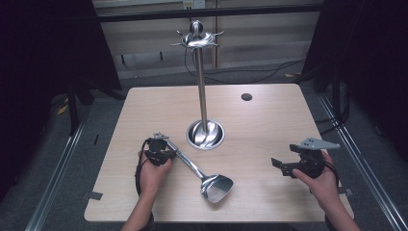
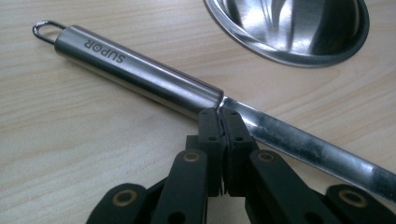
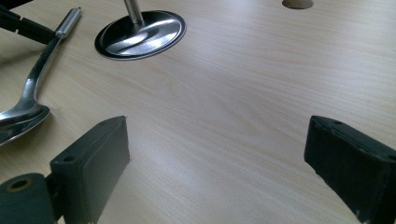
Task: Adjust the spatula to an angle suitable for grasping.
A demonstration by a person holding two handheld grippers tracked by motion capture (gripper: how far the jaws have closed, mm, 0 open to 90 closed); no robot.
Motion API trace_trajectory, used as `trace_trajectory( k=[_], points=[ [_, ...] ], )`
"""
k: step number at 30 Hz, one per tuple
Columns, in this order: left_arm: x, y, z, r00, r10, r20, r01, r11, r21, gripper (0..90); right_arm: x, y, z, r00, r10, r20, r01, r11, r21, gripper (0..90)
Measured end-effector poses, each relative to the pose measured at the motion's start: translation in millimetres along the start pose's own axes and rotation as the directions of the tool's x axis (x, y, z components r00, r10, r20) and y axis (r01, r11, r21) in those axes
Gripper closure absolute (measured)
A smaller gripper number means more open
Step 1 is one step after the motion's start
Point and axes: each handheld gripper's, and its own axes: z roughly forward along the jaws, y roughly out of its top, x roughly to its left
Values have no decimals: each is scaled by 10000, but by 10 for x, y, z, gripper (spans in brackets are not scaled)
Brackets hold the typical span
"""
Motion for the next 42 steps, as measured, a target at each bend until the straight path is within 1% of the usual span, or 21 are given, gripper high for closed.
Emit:
trace_trajectory(
  k=[4, 7, 9, 10, 12, 13, 15, 18, 21, 24, 27, 30, 31, 32, 35, 36, 37, 38, 39, 41, 42],
  points=[
    [6, 51, 36, 9995, -304, -10, 304, 9995, -60, 870, 9, 1, 4, 10000, -15, -36, 15, 10000, -6, 63],
    [-4, 96, 67, 9991, -418, -28, 418, 9991, -71, 857, 5, 0, 6, 10000, -32, -50, 32, 10000, -4, 63],
    [-9, 107, 78, 9989, -467, -22, 466, 9989, -72, 853, 4, -1, 6, 10000, -16, -54, 16, 10000, -1, 63],
    [-17, 134, 101, 9988, -484, -106, 485, 9988, 20, 853, 6, -2, 8, 10000, 22, -45, -22, 10000, 12, 63],
    [-14, 148, 113, 9990, -409, -169, 410, 9991, 103, 852, 6, -2, 9, 10000, 19, -48, -19, 10000, 9, 63],
    [-18, 161, 136, 9982, -595, -105, 595, 9982, 44, 852, 7, 0, 10, 10000, 0, -65, 0, 10000, -4, 63],
    [-23, 189, 167, 9969, -778, -70, 778, 9970, 0, 836, 16, 5, 10, 10000, -22, -74, 22, 10000, -13, 63],
    [-24, 213, 181, 9973, -725, -134, 727, 9973, 83, 836, 15, 6, 10, 10000, -13, -82, 13, 10000, -13, 63],
    [-26, 238, 219, 9944, -1052, 56, 1052, 9944, 47, 814, 5, 2, 13, 10000, 1, -74, -2, 10000, -14, 63],
    [-36, 259, 239, 9936, -1131, 67, 1131, 9936, 49, 807, 6, 1, 15, 9999, -14, -104, 14, 10000, -11, 63],
    [-40, 276, 240, 9939, -1098, 41, 1097, 9938, 171, 805, 16, 4, 15, 9999, -15, -119, 14, 10000, -11, 63],
    [-39, 290, 246, 9919, -1269, 1, 1268, 9917, 196, 791, 21, 9, 16, 9999, -46, -128, 46, 10000, -19, 63],
    [-43, 308, 236, 9887, -1495, -62, 1495, 9886, 188, 731, 22, 8, 14, 9999, -43, -121, 42, 10000, -16, 63],
    [-43, 308, 236, 9887, -1495, -62, 1495, 9886, 188, 693, 22, 8, 14, 9999, -43, -121, 42, 10000, -16, 63],
    [-45, 358, 187, 9834, -1796, -249, 1802, 9834, 211, 614, 14, 10, 10, 9999, -49, -133, 49, 10000, -30, 63],
    [-44, 379, 175, 9791, -2021, -219, 2026, 9790, 231, 614, 14, 10, 10, 9999, -49, -133, 49, 10000, -30, 63],
    [-65, 408, 181, 9645, -2638, -101, 2640, 9635, 440, 524, 13, 9, 12, 9999, 35, -128, -36, 10000, -31, 63],
    [-65, 408, 181, 9645, -2638, -101, 2640, 9635, 440, 496, 13, 9, 12, 9999, 35, -128, -36, 10000, -31, 63],
    [-79, 425, 193, 9624, -2710, -186, 2716, 9605, 603, 496, 12, 7, 15, 9999, 34, -127, -34, 10000, -19, 63],
    [-102, 453, 212, 9502, -3111, -161, 3114, 9470, 794, 458, 17, 8, 17, 9999, 14, -148, -14, 10000, -13, 63],
    [-115, 464, 218, 9473, -3199, -165, 3201, 9436, 847, 458, 17, 8, 17, 9999, 14, -148, -14, 10000, -13, 63]
  ],
)
